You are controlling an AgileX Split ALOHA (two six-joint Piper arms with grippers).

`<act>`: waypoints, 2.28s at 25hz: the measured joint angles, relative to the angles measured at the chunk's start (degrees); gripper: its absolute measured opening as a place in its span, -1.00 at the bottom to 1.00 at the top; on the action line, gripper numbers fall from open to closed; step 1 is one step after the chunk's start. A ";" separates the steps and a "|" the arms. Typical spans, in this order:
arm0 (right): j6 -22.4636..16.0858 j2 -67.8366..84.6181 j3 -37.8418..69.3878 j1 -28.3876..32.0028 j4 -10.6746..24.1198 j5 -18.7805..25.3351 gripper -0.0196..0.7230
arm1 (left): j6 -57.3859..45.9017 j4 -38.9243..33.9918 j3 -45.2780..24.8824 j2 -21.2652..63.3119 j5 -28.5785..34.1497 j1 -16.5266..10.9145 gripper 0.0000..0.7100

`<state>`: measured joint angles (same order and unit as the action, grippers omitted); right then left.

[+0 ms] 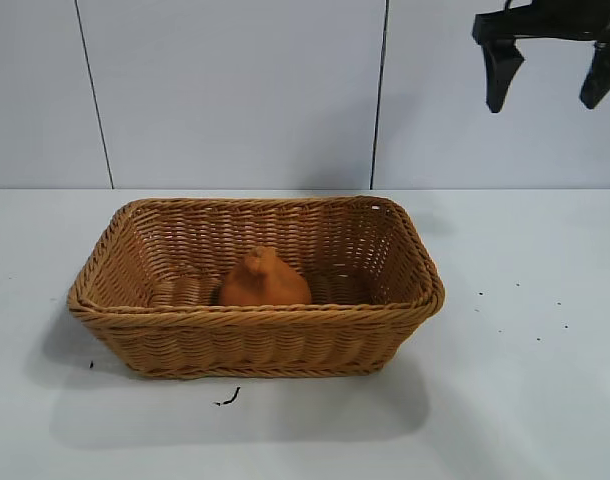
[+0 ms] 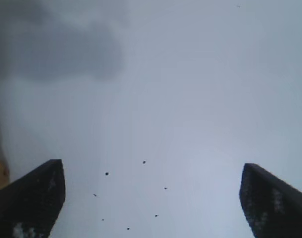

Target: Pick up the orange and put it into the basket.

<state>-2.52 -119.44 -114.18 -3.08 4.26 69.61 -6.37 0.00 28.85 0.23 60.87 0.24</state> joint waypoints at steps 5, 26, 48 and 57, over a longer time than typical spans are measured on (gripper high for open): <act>1.15 0.48 3.39 1.11 -1.50 0.00 0.91 | 0.00 0.00 0.00 0.00 0.00 0.00 0.95; 4.74 53.05 63.28 0.95 -5.08 -0.37 0.93 | 0.00 -0.30 0.00 0.00 0.00 0.00 0.95; 4.88 118.56 85.32 0.95 -5.26 -11.23 0.93 | 0.00 -0.30 0.00 0.00 0.00 0.00 0.95; 4.94 119.66 85.32 0.95 -5.26 -11.23 0.93 | 0.00 -0.30 0.00 0.00 0.00 0.00 0.95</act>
<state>2.42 0.22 -28.86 -2.13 -0.99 58.38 -6.37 -0.30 28.85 0.23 60.87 0.24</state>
